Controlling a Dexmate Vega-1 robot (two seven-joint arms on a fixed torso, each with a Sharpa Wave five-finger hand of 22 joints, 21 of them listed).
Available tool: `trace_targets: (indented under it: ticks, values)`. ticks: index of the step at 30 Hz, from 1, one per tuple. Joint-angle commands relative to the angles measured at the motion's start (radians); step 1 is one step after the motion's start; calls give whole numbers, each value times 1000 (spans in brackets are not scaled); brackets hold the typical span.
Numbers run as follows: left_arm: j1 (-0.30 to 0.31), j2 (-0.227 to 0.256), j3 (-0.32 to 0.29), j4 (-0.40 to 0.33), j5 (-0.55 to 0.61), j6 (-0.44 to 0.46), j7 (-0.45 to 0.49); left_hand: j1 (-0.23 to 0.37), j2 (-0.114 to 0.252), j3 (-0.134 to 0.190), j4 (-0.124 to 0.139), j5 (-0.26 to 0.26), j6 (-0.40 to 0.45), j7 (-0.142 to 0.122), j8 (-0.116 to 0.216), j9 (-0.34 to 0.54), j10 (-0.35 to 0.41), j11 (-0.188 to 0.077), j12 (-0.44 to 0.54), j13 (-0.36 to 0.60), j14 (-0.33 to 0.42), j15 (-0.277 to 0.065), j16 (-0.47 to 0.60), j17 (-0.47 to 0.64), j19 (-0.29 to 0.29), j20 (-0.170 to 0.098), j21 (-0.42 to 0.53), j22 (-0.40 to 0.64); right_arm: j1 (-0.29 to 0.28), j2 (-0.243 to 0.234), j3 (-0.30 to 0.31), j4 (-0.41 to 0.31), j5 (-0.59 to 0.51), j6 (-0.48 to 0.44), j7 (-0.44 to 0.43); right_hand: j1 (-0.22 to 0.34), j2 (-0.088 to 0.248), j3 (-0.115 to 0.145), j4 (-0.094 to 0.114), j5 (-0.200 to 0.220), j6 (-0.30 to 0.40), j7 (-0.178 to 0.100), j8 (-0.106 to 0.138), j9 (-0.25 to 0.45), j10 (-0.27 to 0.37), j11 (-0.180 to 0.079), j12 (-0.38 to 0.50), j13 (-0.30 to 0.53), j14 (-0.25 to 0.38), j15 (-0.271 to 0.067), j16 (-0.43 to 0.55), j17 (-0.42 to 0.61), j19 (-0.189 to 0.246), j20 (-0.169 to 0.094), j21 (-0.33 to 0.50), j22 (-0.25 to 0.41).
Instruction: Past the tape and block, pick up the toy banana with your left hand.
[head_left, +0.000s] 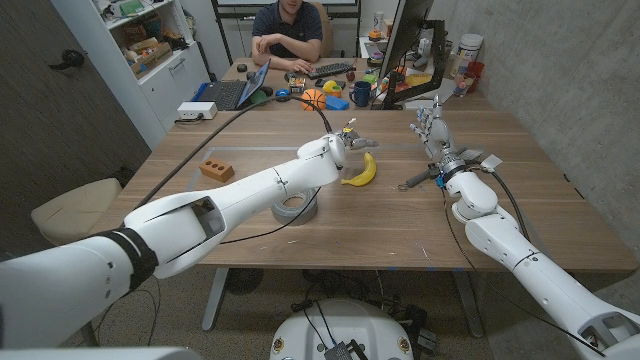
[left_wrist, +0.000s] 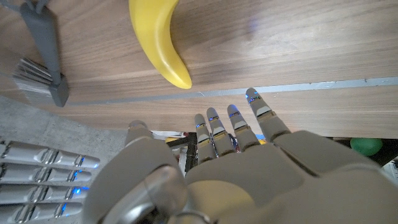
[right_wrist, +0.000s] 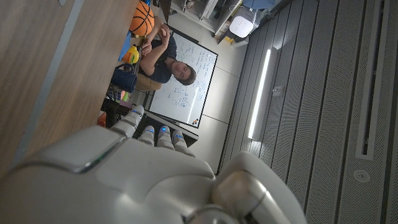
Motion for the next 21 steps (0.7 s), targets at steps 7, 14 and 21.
trace_targets:
  ticks: [7,14,21]
  values:
    - [-121,-97,160,96,10,146,-38,1,-4,-7,-4,-5,16,16,6,4,13,16,4,4,-1,21,-5,2,3,15,3,6,-7,1,9,11,12,16,12,-1,8,-9,1,7,6,3,8,3,0,0,5,1,-4,-2,6,4,1,9,7,3]
    - [-148,-123,196,120,-2,189,-41,-1,-4,-8,-4,-6,28,22,9,5,23,21,5,4,0,27,-4,3,5,18,4,6,-16,-2,11,6,15,17,10,0,8,-10,1,7,6,3,8,3,1,-1,6,1,-4,-2,6,4,1,8,7,3]
    - [-174,-151,234,149,-12,230,-35,-2,-4,-9,-4,-6,29,28,9,7,26,27,4,4,-3,35,-5,3,8,22,5,7,-22,-4,14,-1,14,20,7,0,8,-10,1,7,6,4,8,3,1,-1,6,1,-4,-1,6,4,1,9,7,3]
